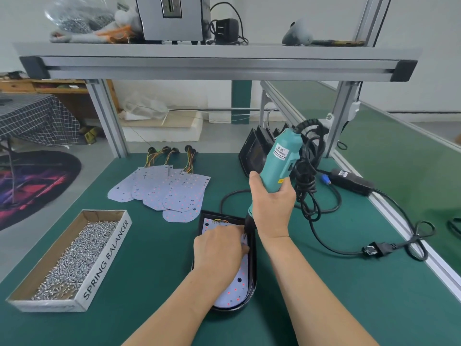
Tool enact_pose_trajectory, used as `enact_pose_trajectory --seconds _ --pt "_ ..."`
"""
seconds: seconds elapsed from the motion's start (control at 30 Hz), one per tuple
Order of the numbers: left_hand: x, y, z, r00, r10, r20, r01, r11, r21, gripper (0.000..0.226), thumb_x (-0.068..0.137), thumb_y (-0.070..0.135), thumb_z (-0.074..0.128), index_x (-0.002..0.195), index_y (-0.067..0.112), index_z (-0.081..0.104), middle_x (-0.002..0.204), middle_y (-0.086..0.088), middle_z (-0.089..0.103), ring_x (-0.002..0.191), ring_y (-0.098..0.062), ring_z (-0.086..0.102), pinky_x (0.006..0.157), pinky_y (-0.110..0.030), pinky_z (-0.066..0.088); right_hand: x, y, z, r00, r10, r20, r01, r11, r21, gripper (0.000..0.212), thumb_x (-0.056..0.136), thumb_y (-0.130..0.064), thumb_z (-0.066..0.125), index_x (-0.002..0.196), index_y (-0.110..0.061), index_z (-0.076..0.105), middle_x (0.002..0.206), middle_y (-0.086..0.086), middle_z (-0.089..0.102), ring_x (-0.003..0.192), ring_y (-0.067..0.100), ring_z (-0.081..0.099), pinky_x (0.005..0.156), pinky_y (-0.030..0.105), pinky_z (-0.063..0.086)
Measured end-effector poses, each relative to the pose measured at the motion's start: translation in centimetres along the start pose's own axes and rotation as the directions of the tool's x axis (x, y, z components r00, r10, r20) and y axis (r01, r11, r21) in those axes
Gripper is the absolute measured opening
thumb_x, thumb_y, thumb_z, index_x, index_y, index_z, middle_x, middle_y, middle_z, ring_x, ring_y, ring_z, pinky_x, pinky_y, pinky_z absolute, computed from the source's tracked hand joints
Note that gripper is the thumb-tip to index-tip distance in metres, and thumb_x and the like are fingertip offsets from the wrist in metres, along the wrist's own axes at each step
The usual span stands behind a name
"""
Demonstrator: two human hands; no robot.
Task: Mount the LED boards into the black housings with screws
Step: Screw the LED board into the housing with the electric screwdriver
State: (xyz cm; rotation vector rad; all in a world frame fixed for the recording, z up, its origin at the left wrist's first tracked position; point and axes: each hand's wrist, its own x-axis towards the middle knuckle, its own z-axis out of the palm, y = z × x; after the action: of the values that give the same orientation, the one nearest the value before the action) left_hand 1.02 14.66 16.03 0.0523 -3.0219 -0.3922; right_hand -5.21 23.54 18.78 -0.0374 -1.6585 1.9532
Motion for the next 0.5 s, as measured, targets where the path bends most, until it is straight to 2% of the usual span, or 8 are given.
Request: enact_pose_trajectory --seconds 0.1,0.23,0.3,0.37,0.4,0.43,0.5 --pt "0.0 0.0 0.1 1.0 0.007 0.007 -0.007 1.0 -0.01 0.025 0.09 0.039 0.056 0.114 0.036 0.062 0.095 0.003 0.069 0.091 -0.021 0.063 0.063 -0.026 0.034 -0.2 -1.1 -0.7 1.0 -0.019 -0.001 0.019 0.999 0.043 0.02 0.081 -0.022 0.075 0.08 -0.009 0.061 0.064 -0.004 0.058 0.059 0.015 0.052 0.061 0.037 0.049" --pt "0.1 -0.1 -0.1 0.997 -0.032 0.071 0.036 0.998 -0.051 0.036 0.09 0.044 0.054 0.126 0.047 0.057 0.113 0.006 0.069 0.105 -0.021 0.063 0.072 -0.026 0.038 0.0 -3.3 -1.2 0.998 -0.046 -0.042 0.052 0.988 0.147 0.01 0.081 -0.019 0.075 0.084 -0.018 0.066 0.07 -0.012 0.064 0.062 0.015 0.054 0.062 0.025 0.05" --pt "-0.1 -0.6 -0.4 0.992 -0.052 0.113 0.07 0.985 -0.159 0.035 0.091 0.042 0.054 0.125 0.044 0.059 0.12 0.01 0.067 0.107 -0.02 0.062 0.076 -0.027 0.042 -0.3 -3.9 -1.3 0.998 -0.036 -0.055 0.045 0.984 0.175 0.01 0.081 -0.017 0.075 0.081 -0.021 0.066 0.069 -0.01 0.062 0.06 0.014 0.053 0.061 0.023 0.048" --pt "-0.2 -1.3 -0.9 0.985 -0.047 0.168 0.098 0.945 -0.311 0.038 0.095 0.033 0.053 0.133 0.034 0.058 0.129 0.006 0.064 0.112 -0.02 0.06 0.087 -0.028 0.046 -0.8 -4.3 -1.4 0.996 -0.006 -0.084 0.023 0.98 0.199 0.012 0.082 -0.016 0.075 0.08 -0.019 0.064 0.067 -0.005 0.06 0.059 0.014 0.052 0.06 0.021 0.047" --pt "-0.3 -1.7 -1.3 0.978 -0.06 0.199 0.138 0.904 -0.404 0.042 0.097 0.026 0.051 0.139 0.027 0.055 0.13 -0.001 0.064 0.111 -0.021 0.06 0.09 -0.027 0.045 -1.1 -4.4 -1.5 0.995 0.018 -0.102 0.005 0.976 0.219 0.012 0.083 -0.015 0.075 0.08 -0.018 0.063 0.066 -0.004 0.058 0.059 0.013 0.052 0.059 0.02 0.046" --pt "-0.4 -2.2 -1.7 0.965 -0.101 0.242 0.217 0.827 -0.519 0.043 0.098 0.017 0.048 0.141 0.021 0.052 0.121 -0.007 0.067 0.102 -0.022 0.063 0.087 -0.028 0.046 -1.3 -4.5 -1.6 0.992 0.042 -0.12 -0.012 0.97 0.242 0.013 0.084 -0.014 0.075 0.08 -0.017 0.063 0.064 -0.004 0.057 0.057 0.011 0.052 0.057 0.018 0.046" --pt "-1.2 -2.9 -2.8 0.919 -0.162 0.36 0.389 0.527 -0.756 0.043 0.095 -0.002 0.04 0.135 0.01 0.052 0.094 -0.013 0.069 0.074 -0.021 0.064 0.07 -0.028 0.052 -1.9 -4.8 -1.8 0.986 0.067 -0.152 -0.022 0.96 0.277 0.016 0.086 -0.015 0.075 0.078 -0.018 0.061 0.059 -0.007 0.056 0.054 0.009 0.052 0.055 0.016 0.044"
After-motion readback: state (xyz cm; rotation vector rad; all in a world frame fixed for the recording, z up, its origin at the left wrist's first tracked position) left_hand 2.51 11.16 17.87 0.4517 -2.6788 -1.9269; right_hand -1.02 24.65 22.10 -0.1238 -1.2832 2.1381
